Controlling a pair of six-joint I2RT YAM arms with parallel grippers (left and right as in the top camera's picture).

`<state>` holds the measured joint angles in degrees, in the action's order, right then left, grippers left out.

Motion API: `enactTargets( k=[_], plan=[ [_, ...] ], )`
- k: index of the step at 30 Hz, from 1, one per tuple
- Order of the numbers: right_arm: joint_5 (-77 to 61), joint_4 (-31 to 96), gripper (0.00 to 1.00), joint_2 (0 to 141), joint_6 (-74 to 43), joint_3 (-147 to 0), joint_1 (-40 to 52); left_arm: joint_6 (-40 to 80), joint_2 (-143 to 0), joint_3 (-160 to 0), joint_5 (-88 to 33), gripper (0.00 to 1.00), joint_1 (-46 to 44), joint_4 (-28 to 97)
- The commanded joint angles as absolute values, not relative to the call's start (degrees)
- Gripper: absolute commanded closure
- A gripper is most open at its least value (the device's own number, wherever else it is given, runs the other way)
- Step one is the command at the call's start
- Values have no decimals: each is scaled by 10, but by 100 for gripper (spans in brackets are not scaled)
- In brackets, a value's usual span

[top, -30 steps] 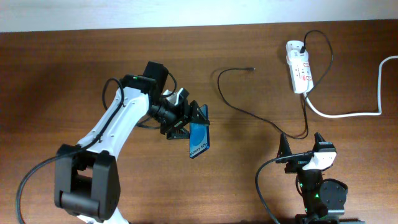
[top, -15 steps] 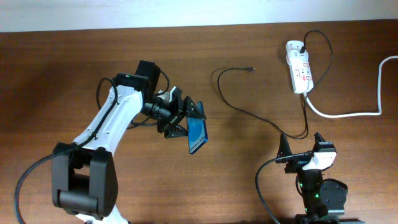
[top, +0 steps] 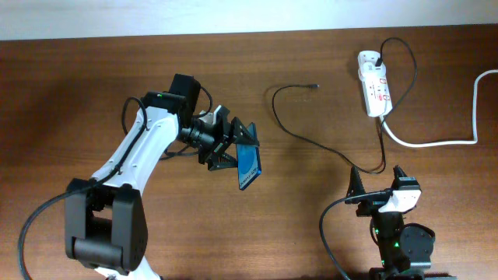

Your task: Plug charger to phone and switch on socket

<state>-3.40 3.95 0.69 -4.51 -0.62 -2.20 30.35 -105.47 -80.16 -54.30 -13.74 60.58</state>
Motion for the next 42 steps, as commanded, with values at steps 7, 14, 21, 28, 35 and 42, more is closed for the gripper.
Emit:
enactTargets(
  k=[7,14,21,28,35,42],
  plan=[
    [-27,43,2,4,-48,-3,-17,308,-1058,-814,-561,51,-132,603],
    [-27,43,2,4,-48,-3,-17,308,-1058,-814,-540,51,-117,596],
    [-27,43,2,4,-48,-3,-17,297,-1057,-814,-555,52,-97,598],
    [-27,43,2,4,-48,-3,-17,239,-1046,-814,-567,54,-95,608],
    [-27,43,2,4,-48,-3,-17,209,-986,-814,-537,55,-89,622],
    [-27,43,2,4,-48,-3,-17,209,-897,-814,-363,57,-90,643]
  ],
)
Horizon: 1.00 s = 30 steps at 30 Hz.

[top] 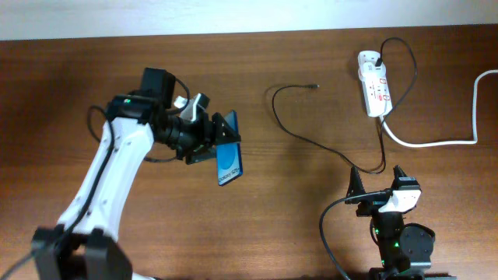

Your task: Plug charger to phone and switch on socket

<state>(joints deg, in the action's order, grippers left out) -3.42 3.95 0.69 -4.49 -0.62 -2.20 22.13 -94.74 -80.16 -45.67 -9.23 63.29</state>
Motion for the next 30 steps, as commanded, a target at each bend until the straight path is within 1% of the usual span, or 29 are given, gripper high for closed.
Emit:
enactTargets(
  k=[1,13,26,30],
  plan=[
    [-27,43,2,4,-48,-3,-17,209,-880,-814,-319,57,-90,656],
    [-27,43,2,4,-48,-3,-17,196,-828,-814,-155,57,-90,731],
    [-27,43,2,4,-48,-3,-17,201,-828,-814,-142,55,-90,727],
    [-28,43,2,4,-48,-3,-17,243,-828,-813,-143,55,-90,731]
  ],
)
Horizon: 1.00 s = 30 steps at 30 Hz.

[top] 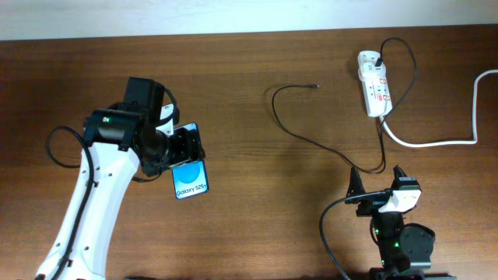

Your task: Plug charger to phone and switch on socket

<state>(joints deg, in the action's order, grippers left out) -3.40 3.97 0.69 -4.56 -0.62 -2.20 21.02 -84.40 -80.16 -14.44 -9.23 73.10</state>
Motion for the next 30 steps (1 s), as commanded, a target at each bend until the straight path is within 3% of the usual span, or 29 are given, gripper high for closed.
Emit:
enactTargets(
  k=[1,6,10,14,30],
  plan=[
    [-29,40,2,4,-50,-3,-17,250,-828,-813,-143,55,-90,731],
    [-123,35,2,4,-94,-3,-17,277,-828,-813,-143,55,-90,723],
    [-295,27,2,4,-348,-3,-17,279,-828,-813,-144,54,-90,720],
    [-452,33,2,4,-511,-3,-17,294,-828,-813,-151,53,-90,712],
    [-446,35,2,4,-547,-3,-10,439,-828,-813,-156,53,-136,608]
  ],
)
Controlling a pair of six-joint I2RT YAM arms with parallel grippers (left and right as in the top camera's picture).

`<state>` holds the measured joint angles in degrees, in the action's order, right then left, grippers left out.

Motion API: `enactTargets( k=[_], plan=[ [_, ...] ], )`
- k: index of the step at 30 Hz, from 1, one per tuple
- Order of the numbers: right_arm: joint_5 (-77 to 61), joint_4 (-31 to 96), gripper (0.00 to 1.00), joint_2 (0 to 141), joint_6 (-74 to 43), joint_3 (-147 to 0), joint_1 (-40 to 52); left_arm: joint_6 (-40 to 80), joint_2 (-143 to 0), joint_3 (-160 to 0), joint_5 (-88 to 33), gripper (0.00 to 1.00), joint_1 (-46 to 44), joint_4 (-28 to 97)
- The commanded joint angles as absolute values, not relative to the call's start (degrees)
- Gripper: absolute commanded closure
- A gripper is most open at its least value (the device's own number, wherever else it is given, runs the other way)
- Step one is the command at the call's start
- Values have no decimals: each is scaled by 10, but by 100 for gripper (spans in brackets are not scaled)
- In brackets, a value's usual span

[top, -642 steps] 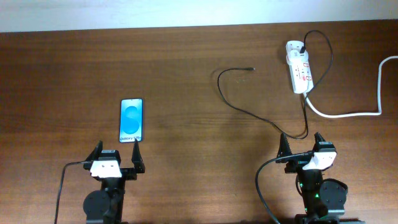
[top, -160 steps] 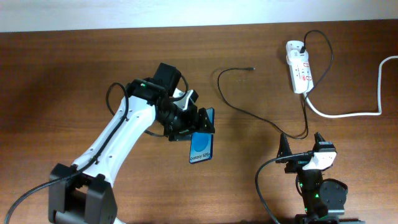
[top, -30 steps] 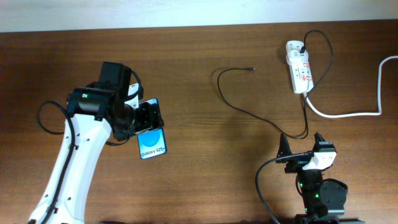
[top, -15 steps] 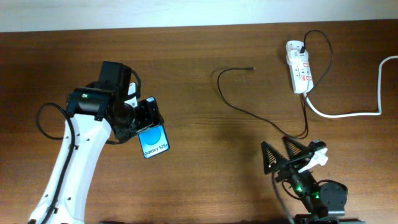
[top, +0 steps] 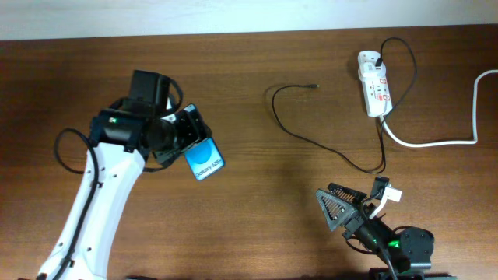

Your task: Plug charger to phone and switch on socket

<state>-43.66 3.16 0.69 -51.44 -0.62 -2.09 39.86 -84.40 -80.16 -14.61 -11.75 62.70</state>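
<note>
A blue-screened phone (top: 205, 161) is held above the table left of centre, screen up and tilted toward the lower right. My left gripper (top: 193, 140) is shut on its upper end. The black charger cable (top: 289, 131) runs from the white power strip (top: 373, 92) across the table, and its free plug tip (top: 315, 86) lies at the back centre. My right gripper (top: 336, 202) points left near the front edge, open with nothing in it, below the cable's loop. The socket switch is too small to read.
A thick white mains lead (top: 436, 142) curves from the power strip off the right edge. The left arm's own black cable (top: 66, 148) loops at the far left. Brown wooden tabletop (top: 257, 225) lies between the two arms.
The phone has turned from pointing toward the front to slanting lower right, slightly farther back. My right arm has left its upright rest pose; its open gripper now leans out to the left.
At first my left gripper held the phone edge-on near the table's middle. Then it was farther left with the phone still on edge. Later the phone faced screen-up, lower left. Now it is tilted, and the right arm, still until then, has moved.
</note>
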Motion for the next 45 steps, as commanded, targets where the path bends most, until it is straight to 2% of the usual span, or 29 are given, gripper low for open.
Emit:
enactTargets(
  k=[1,6,9,19,23,28,34,36,45],
  plan=[
    [-446,32,2,4,-562,-3,-2,444,-828,-813,-156,53,-145,601],
    [-443,3,2,4,-601,-3,28,470,-828,-813,-156,53,-162,591],
    [-434,-57,2,4,-633,-3,60,471,-828,-813,-156,53,-171,586],
    [-261,-64,2,35,-617,-3,205,484,-828,-813,-156,53,-185,575],
    [-221,-67,2,80,-599,-10,235,484,-828,-813,-156,53,-185,575],
    [-220,-72,2,180,-526,-83,241,484,-828,-813,-156,53,-185,575],
    [-234,23,2,360,-441,-245,241,484,-828,-813,-156,53,-185,575],
    [-264,19,1,418,-424,-281,241,484,-828,-813,-154,53,-185,573],
    [-324,-131,2,607,-424,-301,253,543,-828,-813,-152,52,-185,535]
  ],
)
